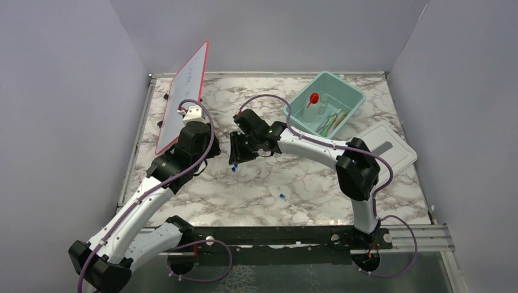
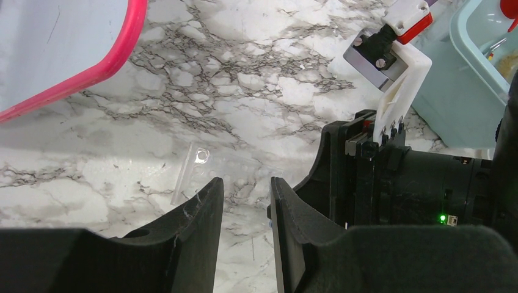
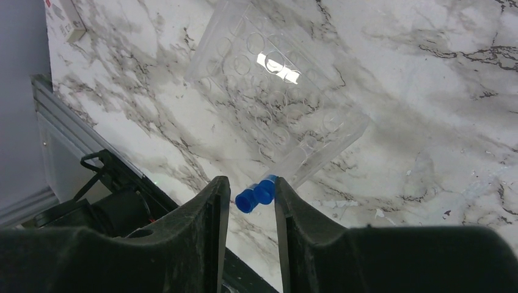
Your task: Organize the chemistry lab equipment
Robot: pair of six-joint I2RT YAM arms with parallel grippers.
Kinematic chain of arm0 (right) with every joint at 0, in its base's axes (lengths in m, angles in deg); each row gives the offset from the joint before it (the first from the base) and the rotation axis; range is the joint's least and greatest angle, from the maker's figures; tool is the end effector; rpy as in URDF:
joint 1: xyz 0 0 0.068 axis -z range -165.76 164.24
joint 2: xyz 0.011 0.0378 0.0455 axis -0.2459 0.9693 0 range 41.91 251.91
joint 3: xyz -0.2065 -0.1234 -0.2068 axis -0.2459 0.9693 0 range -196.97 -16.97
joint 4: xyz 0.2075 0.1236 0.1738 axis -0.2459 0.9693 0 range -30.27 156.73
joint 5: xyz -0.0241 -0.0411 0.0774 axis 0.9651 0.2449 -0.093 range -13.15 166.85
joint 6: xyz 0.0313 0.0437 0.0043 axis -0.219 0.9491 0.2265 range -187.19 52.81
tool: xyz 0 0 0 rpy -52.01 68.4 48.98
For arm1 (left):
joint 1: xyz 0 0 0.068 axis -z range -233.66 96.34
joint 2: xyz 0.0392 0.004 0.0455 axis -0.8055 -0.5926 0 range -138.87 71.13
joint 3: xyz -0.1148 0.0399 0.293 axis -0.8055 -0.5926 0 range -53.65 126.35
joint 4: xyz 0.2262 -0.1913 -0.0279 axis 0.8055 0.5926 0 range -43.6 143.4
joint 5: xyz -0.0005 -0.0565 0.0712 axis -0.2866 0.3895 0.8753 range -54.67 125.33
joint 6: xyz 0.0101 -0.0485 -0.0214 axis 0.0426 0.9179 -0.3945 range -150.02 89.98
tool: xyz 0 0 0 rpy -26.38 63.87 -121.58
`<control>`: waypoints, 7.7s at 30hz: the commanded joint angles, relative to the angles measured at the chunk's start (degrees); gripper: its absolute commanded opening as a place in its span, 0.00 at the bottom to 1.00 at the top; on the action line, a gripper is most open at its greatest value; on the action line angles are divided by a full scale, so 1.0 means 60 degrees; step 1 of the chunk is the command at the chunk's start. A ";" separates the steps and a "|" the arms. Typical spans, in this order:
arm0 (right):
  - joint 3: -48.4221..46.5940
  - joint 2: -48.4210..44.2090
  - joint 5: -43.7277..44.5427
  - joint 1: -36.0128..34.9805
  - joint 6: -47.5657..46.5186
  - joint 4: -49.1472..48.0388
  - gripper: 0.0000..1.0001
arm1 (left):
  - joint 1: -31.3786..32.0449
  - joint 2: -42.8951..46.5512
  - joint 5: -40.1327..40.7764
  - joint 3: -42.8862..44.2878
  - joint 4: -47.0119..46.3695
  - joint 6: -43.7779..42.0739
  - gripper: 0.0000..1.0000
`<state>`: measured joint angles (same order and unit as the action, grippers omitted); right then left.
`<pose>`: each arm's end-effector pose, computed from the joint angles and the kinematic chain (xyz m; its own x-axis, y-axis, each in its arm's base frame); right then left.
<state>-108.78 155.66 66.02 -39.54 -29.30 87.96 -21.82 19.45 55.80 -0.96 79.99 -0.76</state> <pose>0.2899 0.4070 0.2631 -0.8885 -0.1920 -0.4168 -0.4026 0.7620 0.5072 0.1770 -0.0951 0.3635 -0.5183 -0.2171 -0.8272 -0.0107 0.9688 -0.2475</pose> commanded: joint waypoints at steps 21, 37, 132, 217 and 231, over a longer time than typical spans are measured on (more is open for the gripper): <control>0.3036 -0.3548 0.3662 0.0146 -0.2611 0.3317 0.61 | -0.0062 0.0318 -0.0908 0.0071 -0.1272 -0.0920 0.59; 0.3849 -0.2099 0.1575 -0.0104 -0.3620 0.3715 0.53 | -0.0063 0.0403 -0.1185 -0.0052 -0.2243 -0.1010 0.73; -0.0079 -0.5115 0.1518 -0.0031 -0.1100 0.1186 0.36 | 0.0036 0.0995 -0.8568 -0.2720 -0.7145 -0.7027 0.05; -0.0966 0.0333 0.1264 -0.0529 -0.4846 0.0870 0.35 | 0.0026 0.2472 -0.1112 -0.0915 -0.4989 -0.4623 0.87; -0.0943 -0.0472 0.2468 -0.0511 -0.3670 0.0878 0.39 | 0.0026 0.2532 -0.1066 -0.0910 -0.4803 -0.4430 0.87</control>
<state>-114.38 155.94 76.57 -42.34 -54.31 93.01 -21.67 33.79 48.47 -7.47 49.78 -28.65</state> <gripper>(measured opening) 0.394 0.867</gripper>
